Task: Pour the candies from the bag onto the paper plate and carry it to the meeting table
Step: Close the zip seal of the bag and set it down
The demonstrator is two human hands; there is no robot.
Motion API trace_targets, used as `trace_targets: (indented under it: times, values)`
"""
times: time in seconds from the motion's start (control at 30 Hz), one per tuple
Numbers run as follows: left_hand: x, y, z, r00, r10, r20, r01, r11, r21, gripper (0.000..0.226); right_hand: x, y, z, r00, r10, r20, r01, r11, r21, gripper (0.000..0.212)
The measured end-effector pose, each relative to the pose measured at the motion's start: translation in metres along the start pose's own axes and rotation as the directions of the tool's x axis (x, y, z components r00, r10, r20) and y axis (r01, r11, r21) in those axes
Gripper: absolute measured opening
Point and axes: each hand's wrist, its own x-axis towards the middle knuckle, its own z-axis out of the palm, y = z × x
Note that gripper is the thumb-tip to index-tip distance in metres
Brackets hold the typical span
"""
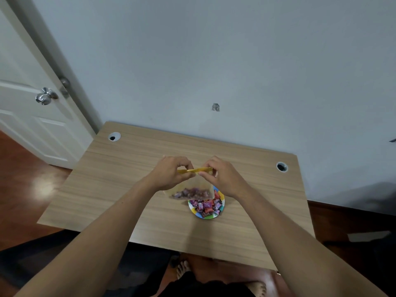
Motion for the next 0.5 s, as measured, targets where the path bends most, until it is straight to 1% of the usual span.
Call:
trace_targets:
  times: [0.13,0.23,0.4,0.5]
  values:
    - [0.0009,0.0005,0.0004,1.0,-0.006,-0.003,0.006,1.0,-0.026,0.025,0.0024,0.0024,0.0028,0.999,0.041,0.004,-0.042,0.997,0.06,0.019]
    - [0.0013,0.0016,0.0019,1.0,0.003,-0.004,-0.003,0.999,-0.047,0.02,0.0037,0.0042,0.0061,0.998,0.063,-0.006,-0.062,0.993,0.103,0.016]
    - [0.001,0.0058,0.0051,1.0,-0.01,0.002,0.011,0.997,-0.081,0.017,0.0052,0.0023,0.0084,0.999,0.049,-0.016,-0.047,0.994,0.095,0.009]
    - [0.0009,0.0056,0.0065,1.0,-0.022,0.011,0.023,0.996,-0.082,0.018,0.0054,0.0026,0.0076,0.999,0.038,0.012,-0.038,0.997,0.068,0.01]
